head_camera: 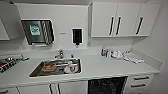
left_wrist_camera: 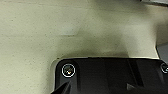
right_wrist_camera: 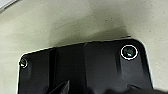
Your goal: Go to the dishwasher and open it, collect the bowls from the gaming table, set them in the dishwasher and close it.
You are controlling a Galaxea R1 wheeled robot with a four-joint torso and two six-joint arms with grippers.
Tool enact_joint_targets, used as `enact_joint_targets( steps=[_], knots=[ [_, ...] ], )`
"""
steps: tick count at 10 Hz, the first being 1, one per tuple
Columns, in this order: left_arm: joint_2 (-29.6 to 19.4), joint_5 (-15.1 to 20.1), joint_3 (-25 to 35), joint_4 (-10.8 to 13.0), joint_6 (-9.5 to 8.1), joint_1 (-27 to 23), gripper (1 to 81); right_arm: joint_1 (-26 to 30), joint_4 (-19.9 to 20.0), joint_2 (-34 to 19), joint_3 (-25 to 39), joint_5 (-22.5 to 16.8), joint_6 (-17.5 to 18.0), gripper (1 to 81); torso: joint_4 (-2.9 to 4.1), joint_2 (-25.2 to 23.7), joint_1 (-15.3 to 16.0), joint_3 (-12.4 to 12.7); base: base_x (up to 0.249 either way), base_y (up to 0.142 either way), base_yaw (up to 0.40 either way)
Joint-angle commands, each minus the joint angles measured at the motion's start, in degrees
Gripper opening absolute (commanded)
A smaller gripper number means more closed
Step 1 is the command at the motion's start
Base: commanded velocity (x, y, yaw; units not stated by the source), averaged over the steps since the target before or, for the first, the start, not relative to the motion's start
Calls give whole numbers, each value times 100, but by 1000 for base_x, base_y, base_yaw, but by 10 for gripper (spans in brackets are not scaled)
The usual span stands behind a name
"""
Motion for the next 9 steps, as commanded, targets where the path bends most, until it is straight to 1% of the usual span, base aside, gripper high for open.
enact_joint_targets(
  steps=[1, 3, 9],
  knots=[
    [-62, 224, -31, 53, 31, -281, 811, 341, -25, -9, -10, -373, -35, 811, 0, 557, -358, 248, 0, 0, 0],
    [-71, 224, -40, 53, 31, -281, 811, 341, -25, -1, -10, -373, -35, 811, 0, 953, -616, 409, 0, 0, 0],
    [-79, 215, -49, 35, 31, -281, 811, 341, -25, 8, -10, -373, -62, 811, 0, 2221, -1442, 1099, 0, 0, 0]
  ],
)
